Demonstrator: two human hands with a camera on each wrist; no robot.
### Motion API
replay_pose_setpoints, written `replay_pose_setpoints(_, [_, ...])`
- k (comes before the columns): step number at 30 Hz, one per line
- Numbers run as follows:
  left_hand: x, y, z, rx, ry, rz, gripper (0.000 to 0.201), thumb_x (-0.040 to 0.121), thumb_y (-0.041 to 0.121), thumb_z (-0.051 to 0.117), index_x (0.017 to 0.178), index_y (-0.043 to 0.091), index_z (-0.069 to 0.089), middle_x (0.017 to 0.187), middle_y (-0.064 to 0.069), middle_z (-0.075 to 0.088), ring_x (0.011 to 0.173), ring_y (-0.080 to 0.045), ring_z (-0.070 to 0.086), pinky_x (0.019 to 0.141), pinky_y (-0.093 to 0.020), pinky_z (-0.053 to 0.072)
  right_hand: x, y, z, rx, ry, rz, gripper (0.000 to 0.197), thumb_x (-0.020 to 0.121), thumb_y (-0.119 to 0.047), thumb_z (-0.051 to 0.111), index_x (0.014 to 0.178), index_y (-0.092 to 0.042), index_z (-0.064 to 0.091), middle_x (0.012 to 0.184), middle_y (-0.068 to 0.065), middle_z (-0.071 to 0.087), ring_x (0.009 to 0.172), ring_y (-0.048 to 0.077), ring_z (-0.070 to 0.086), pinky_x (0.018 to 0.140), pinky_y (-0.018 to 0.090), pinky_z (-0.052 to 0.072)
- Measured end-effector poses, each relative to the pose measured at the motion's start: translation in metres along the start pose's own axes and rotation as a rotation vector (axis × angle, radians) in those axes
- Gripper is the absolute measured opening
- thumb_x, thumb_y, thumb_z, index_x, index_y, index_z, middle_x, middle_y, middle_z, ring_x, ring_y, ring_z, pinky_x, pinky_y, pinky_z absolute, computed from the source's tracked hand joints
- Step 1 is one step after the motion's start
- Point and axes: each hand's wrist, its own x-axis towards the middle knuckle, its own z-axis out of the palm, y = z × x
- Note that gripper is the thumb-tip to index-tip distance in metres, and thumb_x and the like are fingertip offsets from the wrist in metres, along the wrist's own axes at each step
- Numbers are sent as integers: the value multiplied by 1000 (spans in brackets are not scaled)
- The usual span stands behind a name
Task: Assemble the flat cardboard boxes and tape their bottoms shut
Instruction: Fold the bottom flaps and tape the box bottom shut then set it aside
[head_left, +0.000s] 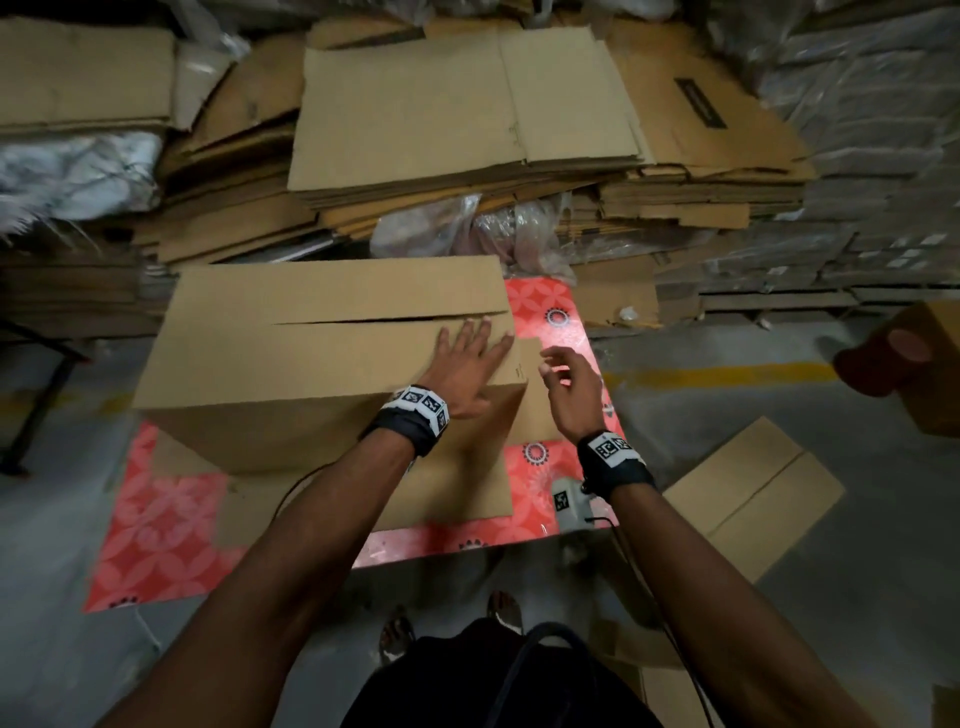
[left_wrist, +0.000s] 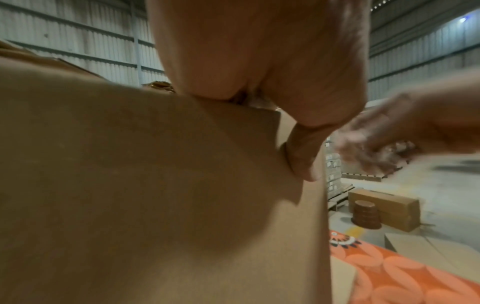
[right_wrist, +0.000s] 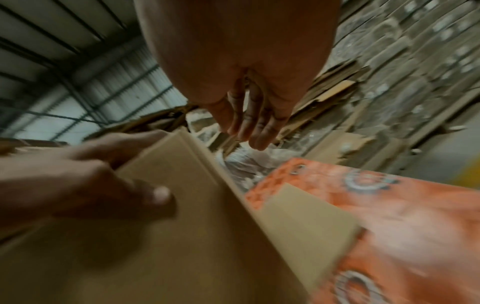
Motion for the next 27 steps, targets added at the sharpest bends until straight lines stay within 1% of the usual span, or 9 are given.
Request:
replay_pose_setpoints(2, [-10,-15,1,-19,-1,57,115,83,40,77,163,31,-5,171,-10,-10,157,-35,-5,123,-63,3,13,-20,12,-23,-50,-89,26,96,-10,61,121,-13,66,116,8,63,96,17,61,78,20,49])
replay_pose_setpoints(6, [-39,-46,-1,-131,-16,158,109,74,15,83,161,36,20,172,5,3,158,-19,3,124,-60,2,31,-43,34,-140,-187,-269,36,89,-9,57,124,-11,64,125,10,55,116,27,54,102,43,46])
replay_pose_setpoints(9, [-63,-69,-1,-286,3,189,98,65,0,76,151,32,42,169,11,18,157,-14,12,121,-64,5,43,-56,47,-339,-268,-280,52,85,-32,60,134,-15,58,146,15,46,132,41,42,111,47,34])
replay_pose_setpoints(13, [-85,-84,-5,-637,3,104,76,61,10,57,135,26,61,149,25,45,149,-6,32,120,-49,0,42,-66,61,-605,-406,-173,78,84,-68,57,152,-34,36,167,13,15,151,50,4,120,61,8])
replay_pose_setpoints(14, [-87,-86,-6,-732,22,67,69,64,6,53,130,24,66,142,27,52,144,-4,40,124,-47,2,42,-68,63,-633,-429,-174,82,82,-74,49,153,-35,34,168,15,15,151,51,5,120,62,7])
replay_pose_setpoints(16, [-88,-85,-6,-865,126,-15,54,70,3,47,113,20,75,130,15,66,130,-9,55,122,-45,29,41,-71,67,-711,-434,-205,85,80,-76,36,153,-33,33,166,18,21,147,52,17,119,62,15])
replay_pose_setpoints(18, [-83,-81,-3,-912,248,-136,45,73,23,45,107,19,75,122,5,71,118,-15,63,108,-40,45,45,-73,66,-786,-432,-242,81,81,-73,34,152,-31,36,162,17,31,141,51,29,115,61,24])
replay_pose_setpoints(25, [-49,-46,3,-412,449,-218,58,85,55,38,126,23,65,124,-1,60,115,-26,57,103,-42,42,52,-94,47,-726,-282,-532,31,85,-33,55,113,-25,64,113,0,69,109,34,61,88,49,43])
replay_pose_setpoints(27, [-41,-37,12,-256,418,-254,58,86,66,37,130,34,60,126,1,53,120,-25,49,105,-46,37,54,-104,39,-691,-188,-623,34,78,-18,64,111,-21,67,106,2,70,98,34,64,80,45,45])
